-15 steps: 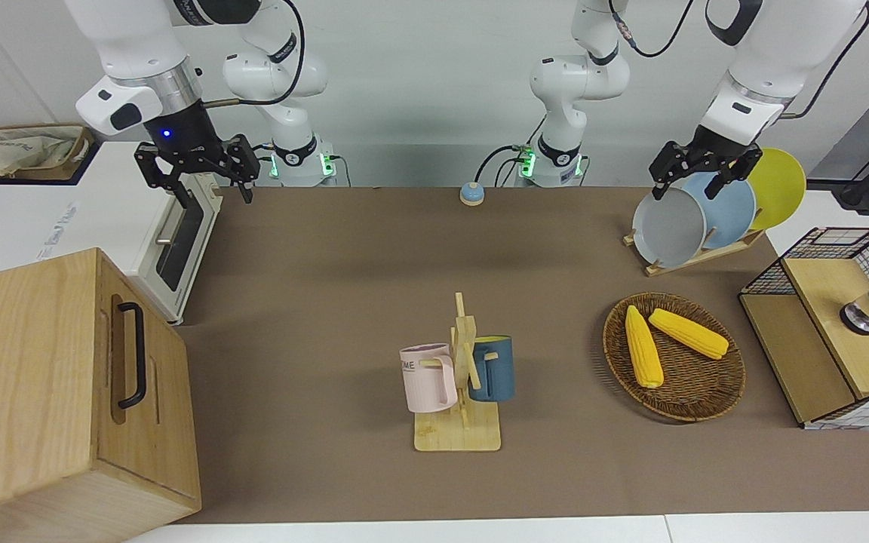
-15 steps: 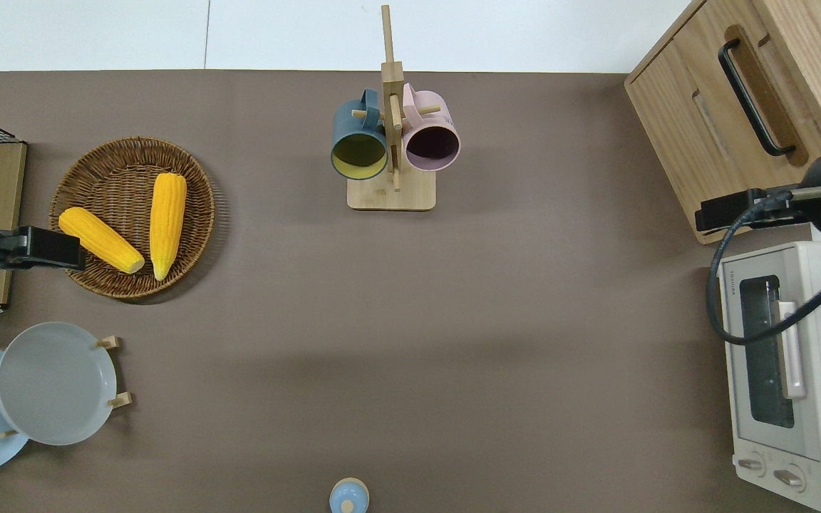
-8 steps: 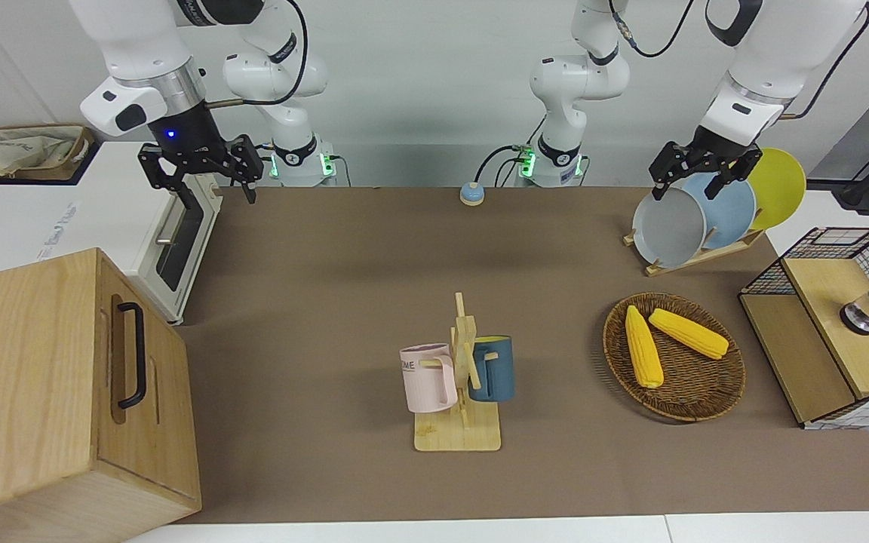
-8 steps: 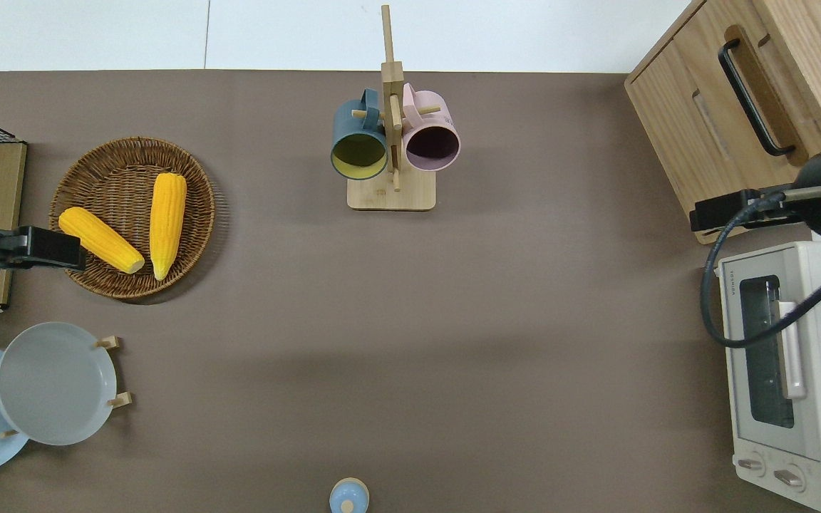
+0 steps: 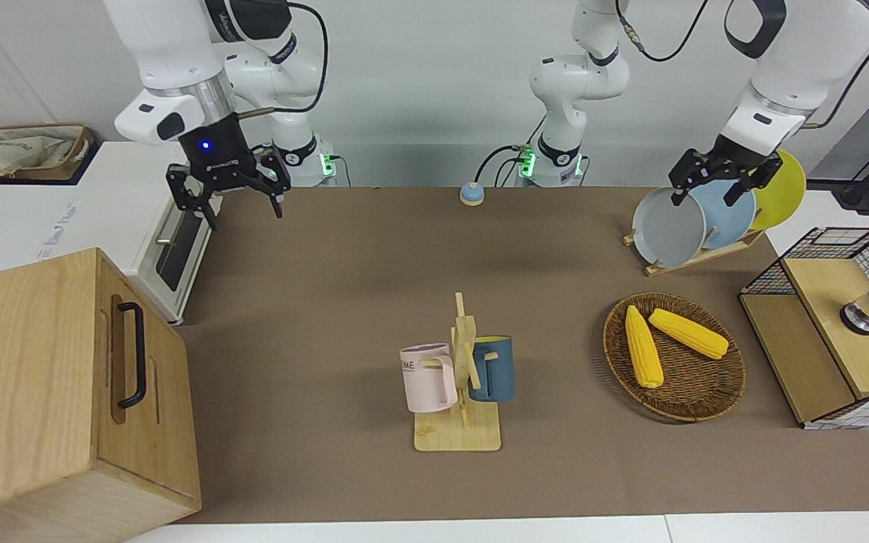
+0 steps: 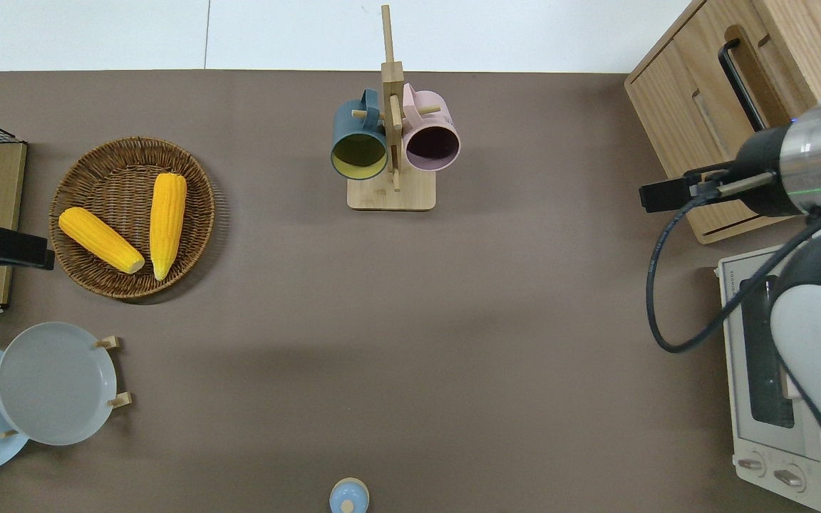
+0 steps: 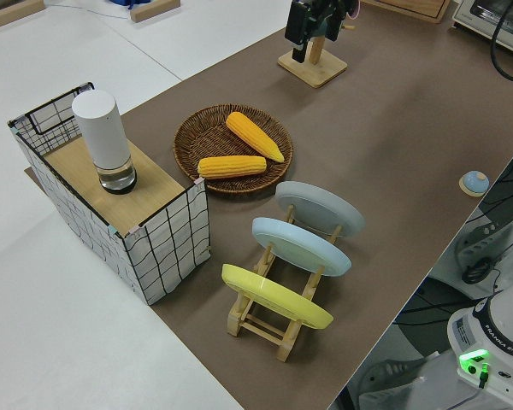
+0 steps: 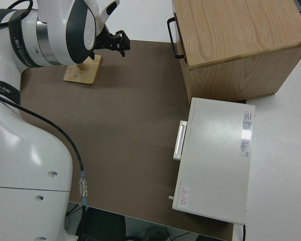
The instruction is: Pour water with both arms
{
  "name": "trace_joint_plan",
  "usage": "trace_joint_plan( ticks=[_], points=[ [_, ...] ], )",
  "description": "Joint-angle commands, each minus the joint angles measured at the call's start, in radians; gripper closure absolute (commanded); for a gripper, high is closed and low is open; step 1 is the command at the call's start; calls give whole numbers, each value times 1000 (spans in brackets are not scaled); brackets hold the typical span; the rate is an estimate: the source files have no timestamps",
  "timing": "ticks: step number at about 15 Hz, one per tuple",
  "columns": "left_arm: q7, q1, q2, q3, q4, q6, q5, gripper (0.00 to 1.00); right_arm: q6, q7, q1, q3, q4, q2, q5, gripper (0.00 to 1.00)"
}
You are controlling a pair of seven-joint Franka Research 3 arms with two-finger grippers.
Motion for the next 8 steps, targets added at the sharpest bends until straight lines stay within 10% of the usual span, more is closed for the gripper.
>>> trace_joint_plan(
  ticks=[1,8],
  points=[
    [56,18,16,28,2,38,16,2,81,-31,2,39,-25,19,22,11],
    [223,165,52,30,5,120,7,2,314,-56,31,127,-82,81,-16,11]
  ],
)
